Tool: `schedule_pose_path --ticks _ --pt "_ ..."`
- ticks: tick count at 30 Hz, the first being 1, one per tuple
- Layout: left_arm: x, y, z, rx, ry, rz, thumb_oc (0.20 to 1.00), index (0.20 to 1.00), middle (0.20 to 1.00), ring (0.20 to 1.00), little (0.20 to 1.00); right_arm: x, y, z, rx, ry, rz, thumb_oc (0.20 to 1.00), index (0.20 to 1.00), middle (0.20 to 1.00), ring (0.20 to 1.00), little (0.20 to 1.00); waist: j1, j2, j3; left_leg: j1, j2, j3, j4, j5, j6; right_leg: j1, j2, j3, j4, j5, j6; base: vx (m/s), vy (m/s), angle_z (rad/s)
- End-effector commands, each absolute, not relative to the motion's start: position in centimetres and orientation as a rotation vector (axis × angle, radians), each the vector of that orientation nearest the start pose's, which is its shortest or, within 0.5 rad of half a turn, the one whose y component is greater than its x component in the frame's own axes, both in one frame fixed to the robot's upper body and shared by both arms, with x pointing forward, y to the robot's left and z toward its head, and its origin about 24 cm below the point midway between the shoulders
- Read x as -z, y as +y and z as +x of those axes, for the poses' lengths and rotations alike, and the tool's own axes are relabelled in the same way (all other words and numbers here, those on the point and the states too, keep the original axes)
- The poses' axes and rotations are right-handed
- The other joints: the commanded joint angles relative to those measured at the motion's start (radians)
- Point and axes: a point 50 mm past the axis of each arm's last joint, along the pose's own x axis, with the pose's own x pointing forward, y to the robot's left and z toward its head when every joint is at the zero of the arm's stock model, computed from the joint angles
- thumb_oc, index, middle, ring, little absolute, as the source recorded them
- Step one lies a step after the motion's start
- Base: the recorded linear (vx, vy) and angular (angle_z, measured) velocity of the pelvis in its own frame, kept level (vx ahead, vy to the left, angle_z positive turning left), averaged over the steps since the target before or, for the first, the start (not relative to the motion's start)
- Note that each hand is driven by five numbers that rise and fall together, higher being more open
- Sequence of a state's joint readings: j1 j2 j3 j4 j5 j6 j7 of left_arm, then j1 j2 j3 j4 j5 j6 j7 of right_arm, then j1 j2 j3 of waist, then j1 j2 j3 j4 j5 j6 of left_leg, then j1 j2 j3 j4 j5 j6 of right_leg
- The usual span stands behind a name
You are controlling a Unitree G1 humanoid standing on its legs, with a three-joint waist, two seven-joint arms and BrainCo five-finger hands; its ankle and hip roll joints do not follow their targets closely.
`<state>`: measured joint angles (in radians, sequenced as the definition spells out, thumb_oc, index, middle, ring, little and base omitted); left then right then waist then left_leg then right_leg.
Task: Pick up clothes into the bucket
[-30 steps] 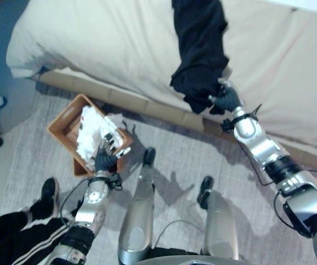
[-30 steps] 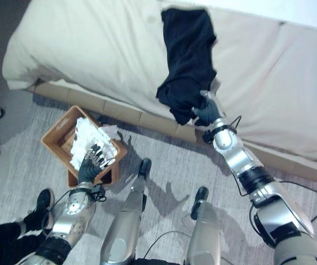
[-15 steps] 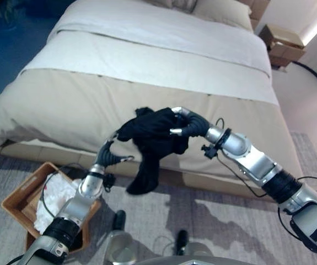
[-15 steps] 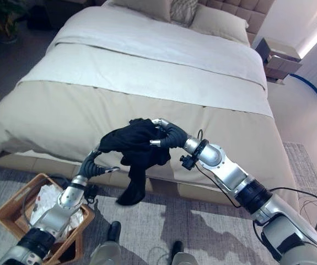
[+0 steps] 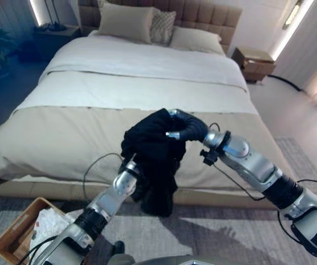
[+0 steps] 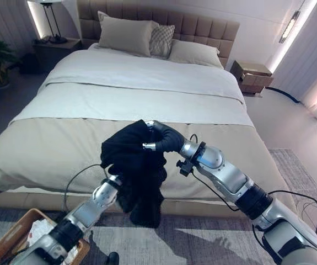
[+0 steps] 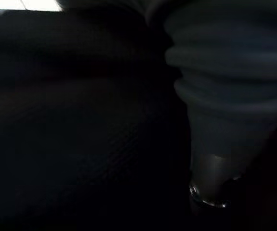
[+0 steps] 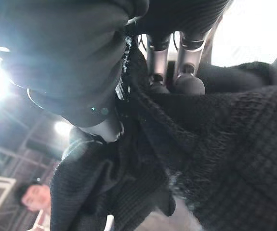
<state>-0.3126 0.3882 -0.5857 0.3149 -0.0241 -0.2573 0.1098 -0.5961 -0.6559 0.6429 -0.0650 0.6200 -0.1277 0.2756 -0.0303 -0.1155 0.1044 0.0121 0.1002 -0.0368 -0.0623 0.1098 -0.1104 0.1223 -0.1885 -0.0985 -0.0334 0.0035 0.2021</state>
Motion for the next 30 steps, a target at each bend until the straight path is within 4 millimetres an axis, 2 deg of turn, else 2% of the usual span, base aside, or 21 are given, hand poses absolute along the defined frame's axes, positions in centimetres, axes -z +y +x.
schedule_pose_path --ticks 1,2,4,9,12,13,15,16,18,25,30 --pt "-4.9 9.6 29.2 0.572 -0.115 0.251 0.413 0.413 0.413 0.413 0.413 -20.3 -7.0 27.5 -1.059 -0.521 -0.073 0.2 0.2 0.2 0.2 0.2 -0.006 -0.024 -0.027 0.035 0.01 0.055 0.097 -0.139 0.034 -0.054 -0.021 -0.004 0.027 0.06 0.01 0.07 0.009 0.0" --pt "-4.4 9.7 28.9 0.596 -0.067 0.168 0.2 0.2 0.2 0.2 0.2 -20.4 -7.0 27.4 -1.066 -0.521 -0.06 0.2 0.2 0.2 0.2 0.2 -0.008 -0.023 -0.03 0.043 0.012 0.06 0.093 -0.139 0.033 -0.051 -0.02 -0.001 0.025 0.061 0.011 0.06 0.003 -0.02" --pt "-3.3 10.4 28.5 0.572 0.0 0.053 0.2 0.2 0.2 0.2 0.2 -20.2 -7.2 27.7 -1.053 -0.514 -0.039 0.2 0.2 0.2 0.2 0.2 -0.006 -0.024 -0.033 0.048 0.013 0.062 0.089 -0.138 0.032 -0.047 -0.019 0.002 0.023 0.061 0.009 0.03 -0.005 -0.06" --pt "-1.5 11.5 27.4 0.571 0.085 -0.043 0.2 0.2 0.2 0.2 0.2 -20.0 -7.9 27.8 -1.029 -0.519 -0.047 0.2 0.2 0.2 0.2 0.2 -0.001 -0.022 -0.043 0.054 0.015 0.061 0.086 -0.136 0.029 -0.036 -0.018 -0.004 0.017 0.056 0.006 0.02 -0.005 -0.03" --pt "-0.5 13.3 27.0 0.526 0.137 -0.118 0.2 0.2 0.2 0.2 0.2 -19.4 -8.5 28.0 -0.999 -0.502 -0.059 0.2 0.2 0.2 0.2 0.2 0.003 -0.019 -0.05 0.055 0.016 0.056 0.083 -0.135 0.028 -0.03 -0.018 -0.008 0.013 0.054 0.005 0.0 0.0 0.0" --pt "-0.5 13.3 27.0 0.526 0.137 -0.119 0.2 0.2 0.2 0.2 0.2 -19.4 -8.5 28.0 -0.999 -0.502 -0.059 0.2 0.2 0.2 0.2 0.2 0.003 -0.019 -0.05 0.055 0.016 0.056 0.083 -0.135 0.027 -0.03 -0.018 -0.009 0.013 0.054 0.005 0.0 0.0 0.0" --pt "0.0 14.9 26.6 0.472 0.161 -0.193 0.2 0.2 0.2 0.2 0.2 -18.8 -9.2 28.1 -0.965 -0.484 -0.067 0.2 0.2 0.2 0.2 0.2 0.007 -0.016 -0.053 0.056 0.017 0.055 0.082 -0.134 0.026 -0.027 -0.017 -0.013 0.01 0.051 0.004 0.0 0.0 0.0" --pt "0.6 16.3 26.1 0.412 0.179 -0.246 0.2 0.2 0.2 0.2 0.2 -18.0 -10.0 28.3 -0.924 -0.462 -0.077 0.2 0.2 0.2 0.2 0.2 0.012 -0.015 -0.056 0.056 0.018 0.052 0.084 -0.135 0.025 -0.024 -0.017 -0.016 0.008 0.05 0.002 0.0 0.0 0.0" --pt "0.9 17.5 25.8 0.364 0.187 -0.31 0.2 0.2 0.2 0.2 0.2 -17.3 -11.1 28.6 -0.868 -0.434 -0.085 0.2 0.2 0.2 0.2 0.2 0.018 -0.013 -0.057 0.055 0.018 0.048 0.086 -0.135 0.025 -0.02 -0.017 -0.019 0.006 0.049 0.0 0.0 0.0 0.0" --pt "1.2 19.7 24.0 0.268 0.156 -0.458 0.2 0.2 0.2 0.2 0.2 -14.9 -14.9 28.8 -0.681 -0.367 -0.067 0.2 0.2 0.2 0.2 0.2 0.036 -0.01 -0.059 0.046 0.013 0.031 0.094 -0.137 0.028 -0.009 -0.019 -0.032 -0.001 0.048 -0.002 0.0 -0.002 0.05" --pt "0.0 20.0 23.6 0.247 0.072 -0.494 0.2 0.2 0.2 0.2 0.2 -13.5 -16.3 28.5 -0.584 -0.341 -0.043 0.2 0.2 0.2 0.2 0.2 0.049 -0.009 -0.053 0.036 0.009 0.017 0.099 -0.134 0.03 -0.004 -0.019 -0.047 -0.004 0.045 -0.004 0.0 -0.003 0.02"
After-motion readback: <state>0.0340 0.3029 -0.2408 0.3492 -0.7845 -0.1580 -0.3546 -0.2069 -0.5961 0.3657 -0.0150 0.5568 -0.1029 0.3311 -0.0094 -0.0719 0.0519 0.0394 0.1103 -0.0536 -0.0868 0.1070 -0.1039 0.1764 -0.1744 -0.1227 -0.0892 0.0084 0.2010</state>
